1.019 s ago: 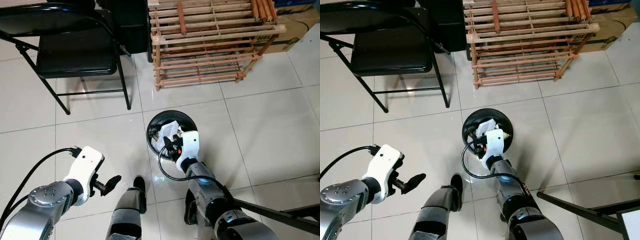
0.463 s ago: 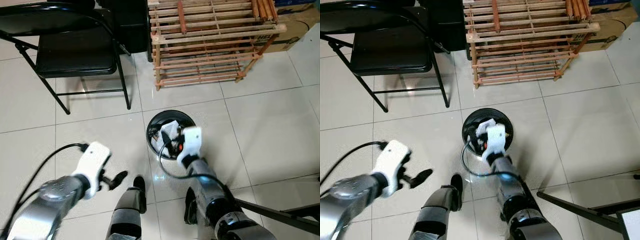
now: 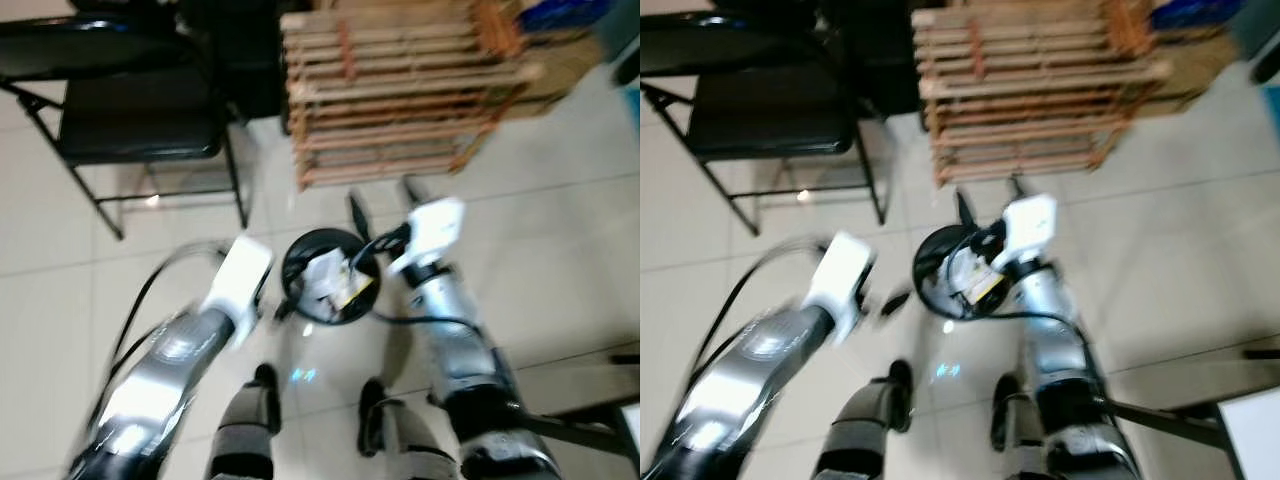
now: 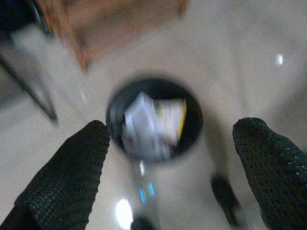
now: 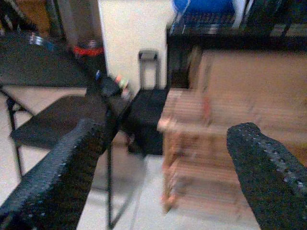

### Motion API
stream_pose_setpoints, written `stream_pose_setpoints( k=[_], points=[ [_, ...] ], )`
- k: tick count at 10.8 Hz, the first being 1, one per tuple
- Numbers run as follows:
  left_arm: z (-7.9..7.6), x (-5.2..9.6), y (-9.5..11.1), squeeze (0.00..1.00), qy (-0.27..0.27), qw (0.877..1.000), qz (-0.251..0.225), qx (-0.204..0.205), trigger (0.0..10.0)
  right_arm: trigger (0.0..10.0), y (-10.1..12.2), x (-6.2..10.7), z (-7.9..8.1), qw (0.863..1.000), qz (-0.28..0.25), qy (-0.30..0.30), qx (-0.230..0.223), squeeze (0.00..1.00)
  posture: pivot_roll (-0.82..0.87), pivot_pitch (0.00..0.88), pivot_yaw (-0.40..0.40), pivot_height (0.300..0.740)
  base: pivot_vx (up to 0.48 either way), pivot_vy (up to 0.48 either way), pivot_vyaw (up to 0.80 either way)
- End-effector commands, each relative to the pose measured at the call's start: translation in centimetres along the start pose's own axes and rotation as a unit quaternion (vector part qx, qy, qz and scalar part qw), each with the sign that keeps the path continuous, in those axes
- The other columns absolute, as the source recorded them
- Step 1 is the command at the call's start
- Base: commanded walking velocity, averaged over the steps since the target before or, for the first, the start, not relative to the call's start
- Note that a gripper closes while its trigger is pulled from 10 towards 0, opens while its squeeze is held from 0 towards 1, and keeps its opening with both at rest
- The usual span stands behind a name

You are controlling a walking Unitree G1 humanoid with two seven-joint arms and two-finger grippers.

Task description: Picking trash to rubbish bin

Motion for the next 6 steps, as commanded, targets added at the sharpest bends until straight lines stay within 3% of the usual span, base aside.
stream_pose_setpoints(
  k=[1,2,3,4,6],
  points=[
    [-0.6,-0.2,-0.5,0.0,0.001,1.0,0.0,-0.005,10.0,10.0,-0.1,0.7,-0.1,1.0,0.01,-0.004,0.009,1.0,0.26,0.237,-0.047,0.74,0.0,0.0,0.0],
    [0.1,-1.8,2.0,0.0,0.032,0.997,-0.062,-0.019,10.0,10.0,2.2,1.9,-0.7,0.999,-0.008,-0.019,0.041,0.69,0.22,0.179,-0.049,0.74,0.0,0.0,0.0],
    [0.2,-2.3,2.6,0.0,0.04,0.996,-0.08,-0.028,10.0,10.0,2.8,2.4,-1.0,0.998,-0.009,-0.03,0.05,0.09,0.2,0.166,-0.05,0.74,0.0,0.0,0.0],
    [0.2,-3.1,4.2,0.0,0.056,0.99,-0.124,-0.042,10.0,10.0,4.2,4.1,-1.9,0.996,-0.01,-0.065,0.061,0.0,0.18,0.138,-0.054,0.74,0.0,0.0,0.0],
    [0.1,-4.4,6.1,0.0,0.071,0.984,-0.16,-0.036,10.0,10.0,5.7,6.7,-2.9,0.99,-0.004,-0.111,0.082,0.0,0.14,0.101,-0.057,0.74,0.0,0.0,0.0]
  ],
)
Point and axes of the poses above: a point about 5 cm out from each wrist's last joint towards the gripper, its own x axis pointing back from the gripper into the wrist, its own y axis along the axis of the wrist's last joint, z = x × y, the point moved 4 cm from there along -x, pointing out of the wrist towards the gripper, and after that the axes turned 15 degrees about -x, right-handed, at the moved point
